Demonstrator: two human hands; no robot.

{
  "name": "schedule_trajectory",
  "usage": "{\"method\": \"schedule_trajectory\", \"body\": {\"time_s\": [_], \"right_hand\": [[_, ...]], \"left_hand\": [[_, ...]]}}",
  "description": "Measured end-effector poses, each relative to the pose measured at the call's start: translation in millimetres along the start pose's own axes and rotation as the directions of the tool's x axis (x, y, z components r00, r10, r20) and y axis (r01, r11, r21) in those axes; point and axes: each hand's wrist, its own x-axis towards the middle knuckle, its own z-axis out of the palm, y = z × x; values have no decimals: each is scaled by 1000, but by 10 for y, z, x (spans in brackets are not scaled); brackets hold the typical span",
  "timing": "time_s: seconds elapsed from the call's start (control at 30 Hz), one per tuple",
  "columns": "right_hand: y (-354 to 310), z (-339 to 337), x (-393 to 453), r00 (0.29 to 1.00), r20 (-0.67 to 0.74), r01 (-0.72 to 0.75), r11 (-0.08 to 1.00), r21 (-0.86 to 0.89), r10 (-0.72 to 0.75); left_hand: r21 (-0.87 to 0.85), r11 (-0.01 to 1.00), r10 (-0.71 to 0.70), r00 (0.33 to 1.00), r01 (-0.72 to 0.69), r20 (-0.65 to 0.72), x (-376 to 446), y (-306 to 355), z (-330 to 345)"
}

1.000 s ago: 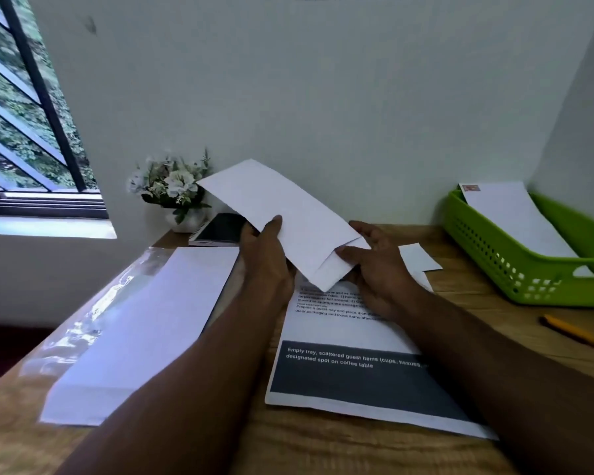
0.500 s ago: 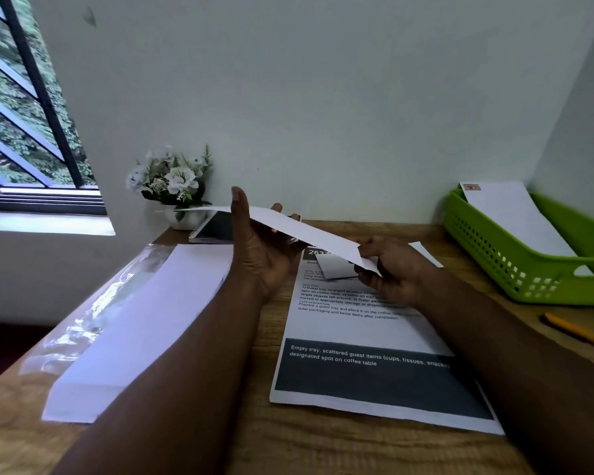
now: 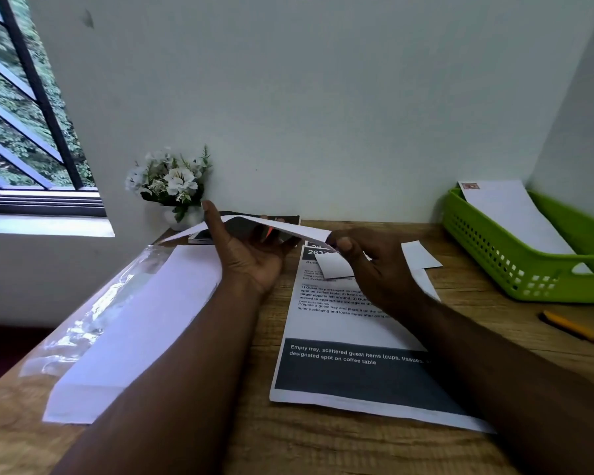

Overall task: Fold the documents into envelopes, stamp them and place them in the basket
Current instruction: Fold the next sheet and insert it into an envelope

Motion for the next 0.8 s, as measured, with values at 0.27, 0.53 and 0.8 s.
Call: {"method": "schedule_trajectory", "body": {"time_s": [0.27, 0.53, 0.8], "right_hand": [[48, 25, -36, 986, 162, 0, 981, -192, 32], [-92, 18, -50, 911, 379, -54, 956, -287, 165], [-90, -53, -7, 811, 563, 35, 948, -318, 159]], "left_hand": [[88, 993, -90, 991, 81, 102, 8, -56, -24], [112, 988, -108, 993, 103, 42, -56, -59, 41], [-6, 1000, 30, 998, -30, -50, 77, 96, -76]]}}
